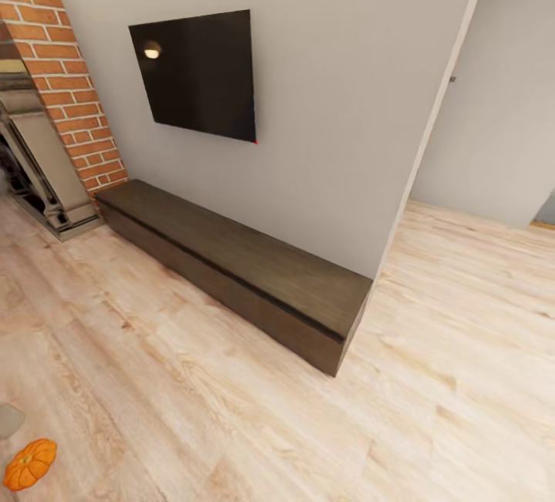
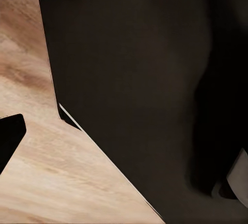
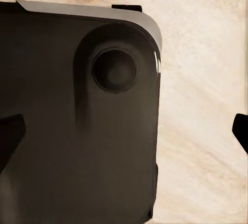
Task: Place each of the two pumpkins and all three candles from the living room inside a cabinet in the living room (use any cabinet), then make sure every cabinet is closed, and position the cauldron so it is next to a table in the living room.
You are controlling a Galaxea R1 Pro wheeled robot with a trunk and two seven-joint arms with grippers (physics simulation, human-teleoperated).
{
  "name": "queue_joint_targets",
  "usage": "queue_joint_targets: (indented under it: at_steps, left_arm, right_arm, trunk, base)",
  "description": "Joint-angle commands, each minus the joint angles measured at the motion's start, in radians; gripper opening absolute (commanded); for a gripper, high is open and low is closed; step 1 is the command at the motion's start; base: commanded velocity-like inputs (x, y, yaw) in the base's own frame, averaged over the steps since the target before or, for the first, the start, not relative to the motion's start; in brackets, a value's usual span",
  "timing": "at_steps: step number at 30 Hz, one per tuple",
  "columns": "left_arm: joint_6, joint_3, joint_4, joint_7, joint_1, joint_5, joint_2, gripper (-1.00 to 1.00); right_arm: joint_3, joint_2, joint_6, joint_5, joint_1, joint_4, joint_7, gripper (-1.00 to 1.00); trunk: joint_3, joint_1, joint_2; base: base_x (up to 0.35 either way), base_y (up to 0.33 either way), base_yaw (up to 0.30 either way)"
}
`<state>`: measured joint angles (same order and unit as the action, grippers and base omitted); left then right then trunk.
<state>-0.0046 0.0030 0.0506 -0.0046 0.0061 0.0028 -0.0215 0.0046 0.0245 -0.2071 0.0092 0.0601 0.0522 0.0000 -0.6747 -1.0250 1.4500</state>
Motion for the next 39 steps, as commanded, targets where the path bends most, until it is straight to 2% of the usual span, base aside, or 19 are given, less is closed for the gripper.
queue_joint_targets:
  at_steps: [1, 12, 26, 39]
  left_arm:
    - [0.0, 0.0, 0.0, 0.0, 0.0, 0.0, 0.0, 1.0]
    - [0.0, 0.0, 0.0, 0.0, 0.0, 0.0, 0.0, 1.0]
    - [0.0, 0.0, 0.0, 0.0, 0.0, -0.001, 0.0, 1.0]
    - [0.0, -0.001, 0.0, 0.0, 0.0, -0.001, 0.0, 1.0]
  right_arm:
    - [0.0, 0.0, 0.0, 0.0, 0.0, 0.0, 0.0, 1.0]
    - [0.0, 0.0, 0.0, 0.0, 0.0, 0.0, 0.0, 1.0]
    - [0.0, -0.002, -0.002, 0.0, 0.0, 0.0, 0.0, 1.0]
    - [0.0, -0.002, -0.002, 0.0, 0.0, 0.0, -0.001, 1.0]
  trunk:
    - [0.0, 0.0, 0.0]
    - [0.001, 0.0, 0.0]
    - [0.016, 0.0, 0.0]
    - [0.03, 0.0, 0.0]
  base:
    - [0.077, -0.1, 0.288]
    - [0.016, -0.088, 0.286]
    - [0.008, -0.08, 0.237]
    - [0.199, -0.209, 0.233]
